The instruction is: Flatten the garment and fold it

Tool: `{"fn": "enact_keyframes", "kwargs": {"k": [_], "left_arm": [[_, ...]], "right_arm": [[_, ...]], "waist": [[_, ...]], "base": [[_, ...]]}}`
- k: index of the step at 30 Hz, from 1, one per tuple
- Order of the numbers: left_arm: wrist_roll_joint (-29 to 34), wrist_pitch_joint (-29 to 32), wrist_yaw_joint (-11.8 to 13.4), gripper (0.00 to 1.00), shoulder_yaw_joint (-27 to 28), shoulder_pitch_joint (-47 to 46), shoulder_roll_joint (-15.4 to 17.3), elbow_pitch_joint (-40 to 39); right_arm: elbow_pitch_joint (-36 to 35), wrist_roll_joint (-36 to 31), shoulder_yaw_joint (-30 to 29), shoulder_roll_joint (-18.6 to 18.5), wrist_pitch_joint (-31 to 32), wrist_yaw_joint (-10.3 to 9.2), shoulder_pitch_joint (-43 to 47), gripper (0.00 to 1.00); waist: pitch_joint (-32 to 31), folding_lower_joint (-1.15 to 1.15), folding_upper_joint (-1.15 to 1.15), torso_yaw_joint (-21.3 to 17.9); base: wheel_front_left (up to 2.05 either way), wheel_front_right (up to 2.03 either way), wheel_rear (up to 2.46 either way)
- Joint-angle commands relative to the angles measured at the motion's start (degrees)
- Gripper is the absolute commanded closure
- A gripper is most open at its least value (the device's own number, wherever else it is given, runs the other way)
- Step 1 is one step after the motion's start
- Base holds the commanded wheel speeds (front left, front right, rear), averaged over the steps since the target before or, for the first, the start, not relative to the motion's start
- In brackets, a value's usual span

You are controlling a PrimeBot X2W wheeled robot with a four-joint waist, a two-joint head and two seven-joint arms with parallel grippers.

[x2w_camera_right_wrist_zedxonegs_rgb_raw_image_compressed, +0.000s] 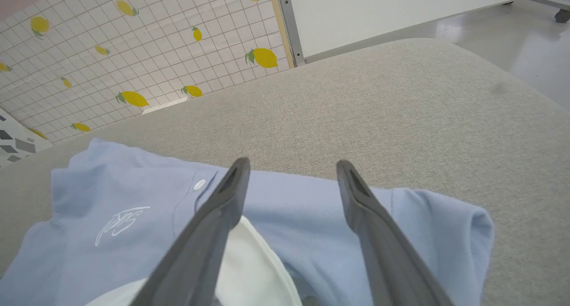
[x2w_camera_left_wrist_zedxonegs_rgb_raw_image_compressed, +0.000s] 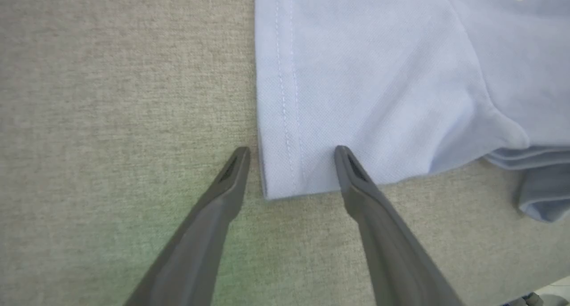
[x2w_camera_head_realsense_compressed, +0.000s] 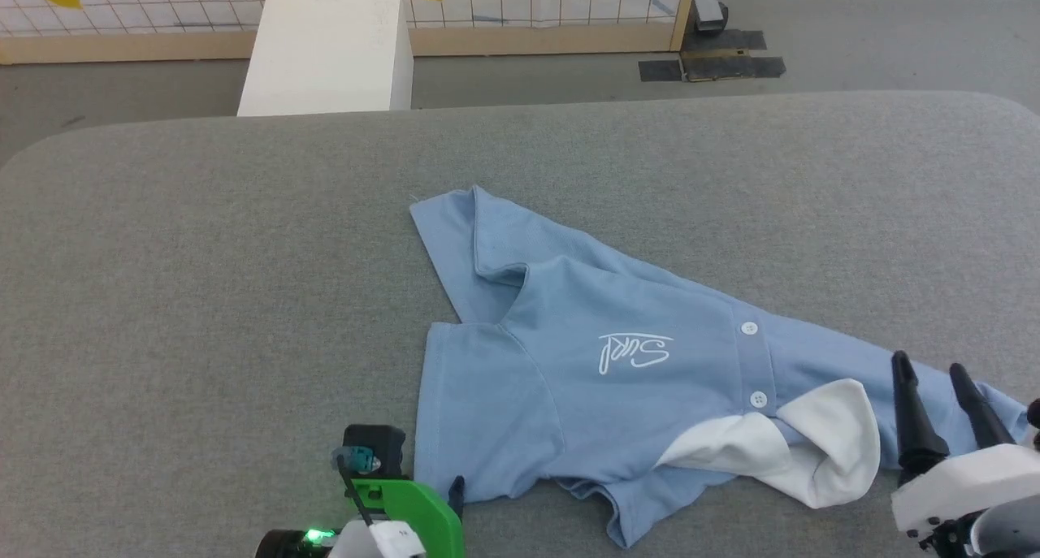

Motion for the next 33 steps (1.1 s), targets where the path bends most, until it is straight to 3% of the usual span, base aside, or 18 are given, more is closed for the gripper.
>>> {"fn": "enact_keyframes", "kwargs": {"k": [1, 4, 5, 7, 11, 22, 27, 33], "left_arm": [[-0.3, 1.2, 0.3, 0.0, -0.2, 0.9, 0.2, 0.2], [-1.3, 4.1, -0.1, 0.0, -0.9, 0.4, 0.0, 1.2], [-1.8, 5.6, -0.4, 0.63, -1.3, 0.3, -0.1, 1.9], [-2.4, 7.8, -1.2, 1.0, -2.1, 0.1, 0.0, 2.6], [-3.3, 6.1, -1.2, 1.0, -1.1, -0.3, 0.1, 1.6], [-5.6, -7.3, 5.5, 1.0, 14.0, 0.8, 4.4, -1.8], [-6.9, -9.9, 7.3, 1.0, 18.4, 2.2, 5.4, -2.0], [-8.4, -11.3, 6.7, 1.0, 18.9, 3.6, 4.7, -1.8]], "right_arm": [[-0.6, 0.4, 0.9, 0.0, -0.7, -0.09, 0.2, 0.0], [-1.6, 0.7, 2.4, 0.0, -1.7, -0.09, -0.4, 0.0], [-2.0, 0.8, 3.1, 0.0, -2.2, -0.09, -0.6, 0.0], [-2.8, 0.3, 4.2, 0.0, -3.4, -0.09, -0.9, 0.0], [-4.1, -1.7, 5.9, 0.0, -6.2, -0.09, -1.1, 0.0], [-5.5, -3.1, 7.0, 0.0, -4.1, -0.09, 0.2, 0.0], [-5.5, -2.0, 7.6, 0.0, 0.4, -0.09, 1.2, 0.0], [-7.4, -0.9, 4.6, 0.0, 11.1, -0.09, 5.2, 0.0]], "waist": [[0.5, 0.0, 0.0, -0.4], [1.2, 0.0, 0.0, -0.9], [1.4, 0.0, 0.0, -1.1], [1.6, 0.0, 0.0, -1.5], [1.9, 0.0, 0.0, -1.8], [0.6, 0.0, 0.0, 0.5], [0.5, 0.0, 0.0, 1.4], [0.5, 0.0, 0.0, 2.3]], "base": [[0.0, 0.0, 0.0], [0.0, 0.0, 0.0], [0.0, 0.0, 0.0], [0.0, 0.0, 0.0], [0.0, 0.0, 0.0], [0.0, 0.0, 0.0], [0.0, 0.0, 0.0], [0.0, 0.0, 0.0]]}}
